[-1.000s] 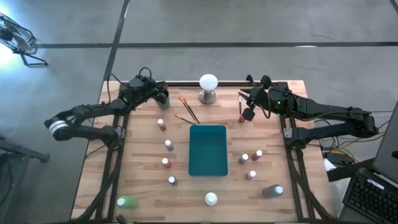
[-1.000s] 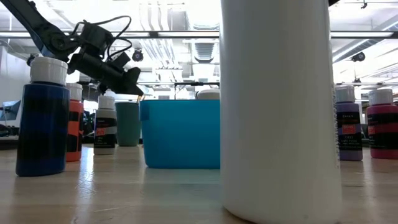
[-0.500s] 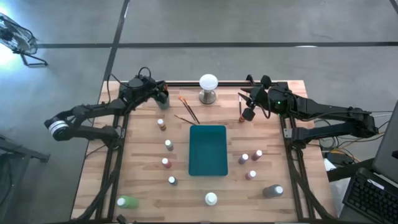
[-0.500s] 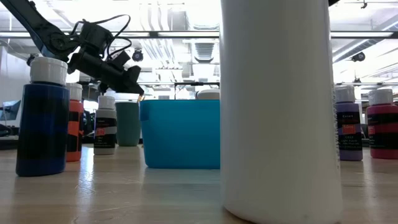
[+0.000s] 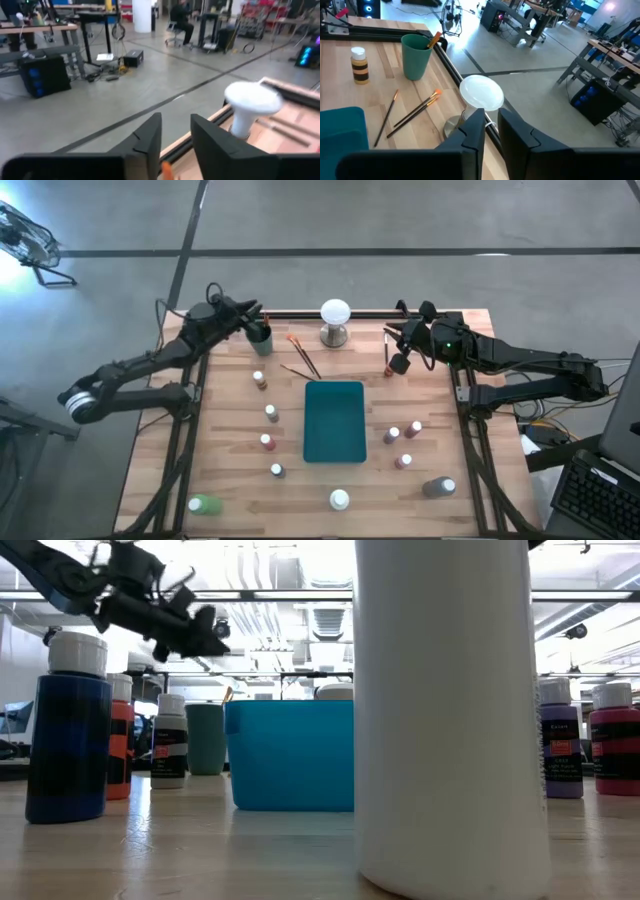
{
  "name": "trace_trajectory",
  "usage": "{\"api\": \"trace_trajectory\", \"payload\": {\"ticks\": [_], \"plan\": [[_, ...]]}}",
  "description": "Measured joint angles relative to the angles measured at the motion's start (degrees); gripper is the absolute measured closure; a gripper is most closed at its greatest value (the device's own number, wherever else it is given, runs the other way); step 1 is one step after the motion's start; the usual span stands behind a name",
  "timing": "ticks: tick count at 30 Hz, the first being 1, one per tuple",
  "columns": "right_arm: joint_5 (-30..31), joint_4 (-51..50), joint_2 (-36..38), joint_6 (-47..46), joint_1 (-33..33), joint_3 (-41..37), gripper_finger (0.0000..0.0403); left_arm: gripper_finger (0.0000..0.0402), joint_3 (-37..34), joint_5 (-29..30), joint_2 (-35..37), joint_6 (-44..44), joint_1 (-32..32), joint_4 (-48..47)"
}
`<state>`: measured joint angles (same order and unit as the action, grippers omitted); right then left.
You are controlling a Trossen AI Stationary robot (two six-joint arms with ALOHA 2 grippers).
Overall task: Pick & Place Paint Supplies
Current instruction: Put the yellow paint brush into the green cup
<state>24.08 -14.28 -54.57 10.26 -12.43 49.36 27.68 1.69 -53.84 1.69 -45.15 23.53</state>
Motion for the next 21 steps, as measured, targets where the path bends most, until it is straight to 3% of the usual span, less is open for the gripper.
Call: {"api": "trace_trajectory", "payload": {"ticks": [5, 14, 21], "plan": [[0.0, 0.0, 0.0, 0.0, 0.0, 0.0, 0.0359, 0.0256, 1.4, -6.1, 5.8, 2.5, 0.0, -1.4], [0.0, 0.1, 0.0, -0.7, 0.0, 0.0, 0.0339, 0.0252, 6.6, -25.1, 11.5, 8.1, 0.4, -1.4], [0.0, 0.1, 0.0, -3.0, 0.0, 0.0, 0.0317, 0.0252, 12.4, -26.7, 11.2, 9.6, 3.0, -5.9]]}}
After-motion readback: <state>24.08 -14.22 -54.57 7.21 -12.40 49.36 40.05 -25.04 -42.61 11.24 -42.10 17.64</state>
